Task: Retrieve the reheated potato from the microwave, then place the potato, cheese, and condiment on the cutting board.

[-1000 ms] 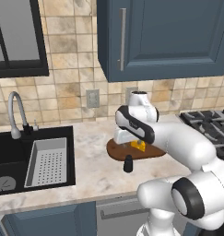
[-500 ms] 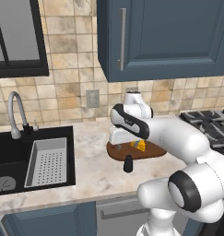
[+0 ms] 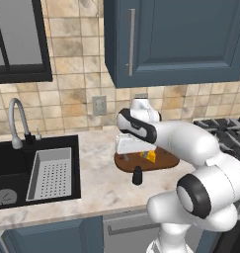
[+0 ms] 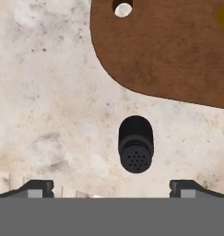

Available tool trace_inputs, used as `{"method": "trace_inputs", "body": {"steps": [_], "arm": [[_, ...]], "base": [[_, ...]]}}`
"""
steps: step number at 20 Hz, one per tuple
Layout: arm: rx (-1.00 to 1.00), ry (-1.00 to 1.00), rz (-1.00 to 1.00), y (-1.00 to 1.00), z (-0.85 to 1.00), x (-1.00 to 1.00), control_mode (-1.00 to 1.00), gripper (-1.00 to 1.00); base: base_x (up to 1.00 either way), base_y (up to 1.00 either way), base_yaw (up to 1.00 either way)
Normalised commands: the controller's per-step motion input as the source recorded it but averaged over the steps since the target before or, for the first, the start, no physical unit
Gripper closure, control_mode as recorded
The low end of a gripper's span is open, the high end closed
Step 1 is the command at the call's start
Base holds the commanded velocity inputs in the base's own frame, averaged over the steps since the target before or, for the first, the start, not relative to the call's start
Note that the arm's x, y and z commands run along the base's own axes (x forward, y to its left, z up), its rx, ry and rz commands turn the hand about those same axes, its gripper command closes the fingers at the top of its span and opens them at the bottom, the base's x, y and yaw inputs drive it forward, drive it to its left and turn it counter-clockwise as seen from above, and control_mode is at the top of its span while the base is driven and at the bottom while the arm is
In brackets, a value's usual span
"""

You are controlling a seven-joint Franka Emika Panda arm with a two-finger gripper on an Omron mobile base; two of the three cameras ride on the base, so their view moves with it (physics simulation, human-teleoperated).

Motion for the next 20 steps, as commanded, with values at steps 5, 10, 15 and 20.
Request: {"method": "trace_inputs", "body": {"steps": [5, 10, 15, 20], "arm": [[0.00, 0.00, -0.04, 0.00, -0.11, -0.20, -1.00, -1.00], [-0.01, -0.03, -0.05, -0.01, -0.14, -0.29, -1.00, -1.00], [-0.02, -0.05, -0.08, -0.07, -0.10, -0.15, -1.00, -1.00], [-0.03, -0.01, -0.10, -0.08, -0.02, 0.00, -1.00, -1.00]], "base": [[0.00, 0.00, 0.00], [0.00, 0.00, 0.00], [0.00, 0.00, 0.00], [0.00, 0.00, 0.00]]}}
